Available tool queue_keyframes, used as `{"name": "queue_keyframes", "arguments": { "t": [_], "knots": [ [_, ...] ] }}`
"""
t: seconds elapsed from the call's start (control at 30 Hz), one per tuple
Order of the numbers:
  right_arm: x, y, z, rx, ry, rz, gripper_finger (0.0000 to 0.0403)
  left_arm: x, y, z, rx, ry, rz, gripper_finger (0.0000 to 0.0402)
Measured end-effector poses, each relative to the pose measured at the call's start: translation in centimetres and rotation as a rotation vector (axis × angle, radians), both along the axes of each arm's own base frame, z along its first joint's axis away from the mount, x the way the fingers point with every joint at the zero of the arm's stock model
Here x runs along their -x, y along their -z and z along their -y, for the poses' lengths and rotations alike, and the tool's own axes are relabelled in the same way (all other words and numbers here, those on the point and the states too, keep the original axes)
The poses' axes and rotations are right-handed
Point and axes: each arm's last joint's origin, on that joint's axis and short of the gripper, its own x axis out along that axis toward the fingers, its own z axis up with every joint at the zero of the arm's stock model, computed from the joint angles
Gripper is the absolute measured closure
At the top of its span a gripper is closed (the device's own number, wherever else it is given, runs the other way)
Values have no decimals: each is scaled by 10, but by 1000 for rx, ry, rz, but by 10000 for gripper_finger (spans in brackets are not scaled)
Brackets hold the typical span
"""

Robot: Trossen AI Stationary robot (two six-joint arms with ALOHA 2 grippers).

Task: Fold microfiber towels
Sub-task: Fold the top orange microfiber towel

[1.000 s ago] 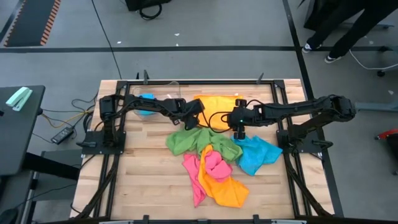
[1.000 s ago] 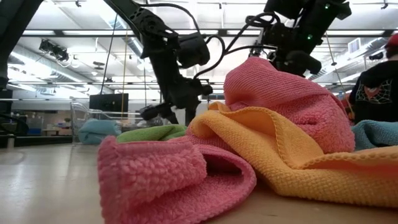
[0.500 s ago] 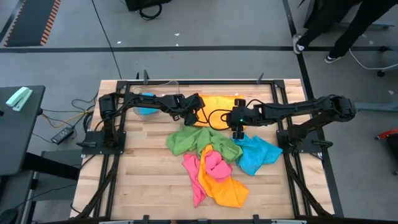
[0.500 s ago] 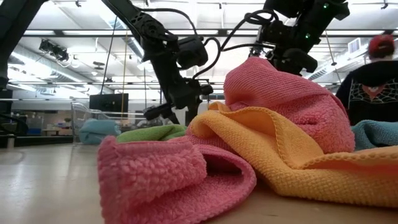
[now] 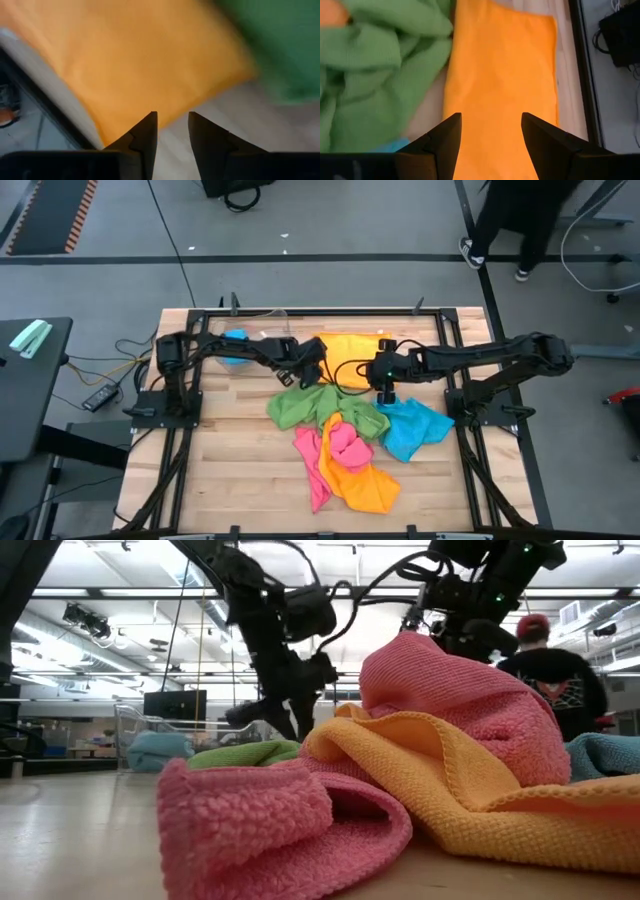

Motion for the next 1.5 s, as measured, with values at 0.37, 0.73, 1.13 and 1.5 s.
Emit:
{"name": "queue_keyframes", "arguments": {
  "t": [0.37,0.73,1.13,1.5],
  "knots": [
    [17,11,62,-305,415,38,187,-4,-26,19,52,-113,169,327],
    [51,58,102,-562,888,3,187,-1,-25,32,192,-355,252,331],
    [42,90,110,-607,1006,-45,187,-3,-25,42,220,-375,269,345],
    [30,94,106,-588,1011,-6,202,-2,-25,42,222,-382,266,345]
  ]
}}
